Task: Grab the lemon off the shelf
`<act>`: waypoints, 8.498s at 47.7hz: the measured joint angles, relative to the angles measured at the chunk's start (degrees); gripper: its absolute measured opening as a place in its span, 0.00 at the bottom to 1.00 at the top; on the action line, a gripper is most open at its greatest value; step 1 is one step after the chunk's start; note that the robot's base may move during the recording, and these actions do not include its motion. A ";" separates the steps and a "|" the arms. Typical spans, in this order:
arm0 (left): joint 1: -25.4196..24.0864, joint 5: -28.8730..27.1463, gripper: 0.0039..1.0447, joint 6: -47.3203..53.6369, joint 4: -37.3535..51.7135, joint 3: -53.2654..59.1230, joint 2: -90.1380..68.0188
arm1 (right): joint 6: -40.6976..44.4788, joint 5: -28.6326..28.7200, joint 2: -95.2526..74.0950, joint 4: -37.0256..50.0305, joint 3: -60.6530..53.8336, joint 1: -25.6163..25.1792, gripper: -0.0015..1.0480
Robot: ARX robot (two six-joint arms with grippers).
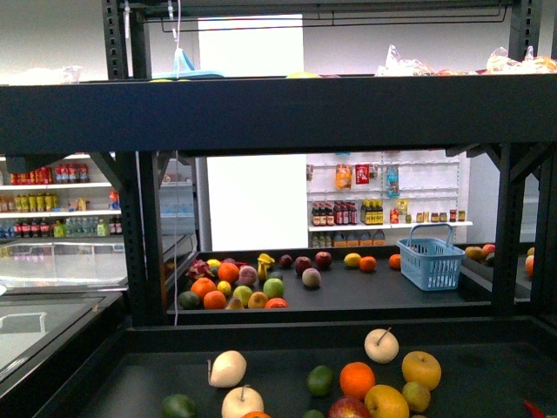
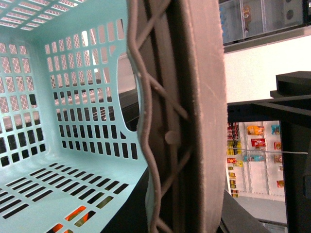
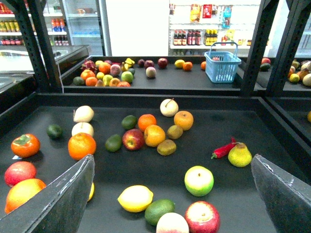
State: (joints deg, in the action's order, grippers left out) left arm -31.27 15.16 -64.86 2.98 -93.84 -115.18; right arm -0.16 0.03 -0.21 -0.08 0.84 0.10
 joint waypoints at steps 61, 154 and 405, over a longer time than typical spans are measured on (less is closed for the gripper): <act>36.06 18.82 0.13 38.21 -10.56 25.40 26.38 | 0.00 0.00 0.00 0.00 0.00 0.00 0.93; 41.24 16.76 0.13 41.48 -11.56 23.47 22.29 | 16.22 17.38 -122.90 17.66 58.05 -4.00 0.93; 41.24 16.59 0.12 41.22 -11.63 23.47 22.25 | 9.01 18.18 -99.78 26.36 48.28 -4.72 0.93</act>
State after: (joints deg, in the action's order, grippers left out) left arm 9.98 31.75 -23.64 -8.64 -70.37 -92.92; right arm 8.84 18.22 -99.98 26.28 49.12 -4.62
